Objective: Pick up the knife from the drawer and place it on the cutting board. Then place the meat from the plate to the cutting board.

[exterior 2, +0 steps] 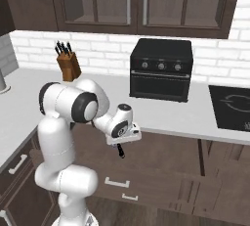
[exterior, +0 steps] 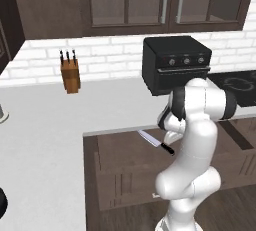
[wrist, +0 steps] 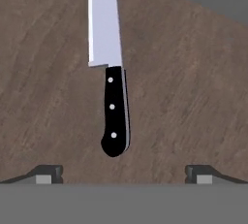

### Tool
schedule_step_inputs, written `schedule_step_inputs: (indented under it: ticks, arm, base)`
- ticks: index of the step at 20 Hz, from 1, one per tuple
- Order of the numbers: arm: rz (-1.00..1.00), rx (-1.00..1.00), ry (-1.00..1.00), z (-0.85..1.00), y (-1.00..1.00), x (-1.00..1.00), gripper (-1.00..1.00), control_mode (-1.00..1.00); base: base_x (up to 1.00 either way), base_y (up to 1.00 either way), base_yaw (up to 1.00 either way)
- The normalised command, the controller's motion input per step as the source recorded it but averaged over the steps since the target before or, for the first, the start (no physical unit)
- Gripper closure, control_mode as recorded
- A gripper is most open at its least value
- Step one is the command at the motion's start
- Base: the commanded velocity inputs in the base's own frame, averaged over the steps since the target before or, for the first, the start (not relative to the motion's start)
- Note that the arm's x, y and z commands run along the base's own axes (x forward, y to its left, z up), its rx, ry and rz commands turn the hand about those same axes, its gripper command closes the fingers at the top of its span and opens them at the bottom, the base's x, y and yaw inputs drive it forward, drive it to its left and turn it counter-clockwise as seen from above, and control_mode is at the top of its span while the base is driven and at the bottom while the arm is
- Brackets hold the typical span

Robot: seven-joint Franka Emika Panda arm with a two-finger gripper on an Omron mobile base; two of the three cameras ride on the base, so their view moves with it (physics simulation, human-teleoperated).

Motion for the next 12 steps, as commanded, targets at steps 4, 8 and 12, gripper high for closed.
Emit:
schedule_step_inputs:
  ticks: [4,8,12]
  arm:
    - [0.0,0.0,0.0,-0.27,0.07,0.0,-1.0,-1.0]
    - [0.0,0.0,0.0,-0.3,0.0,0.0,-1.0,-1.0]
    - [0.0,0.0,0.0,-0.31,0.0,0.01,-1.0,-1.0]
  base:
    - [0.0,0.0,0.0]
    - [0.0,0.0,0.0]
    - [0.0,0.0,0.0]
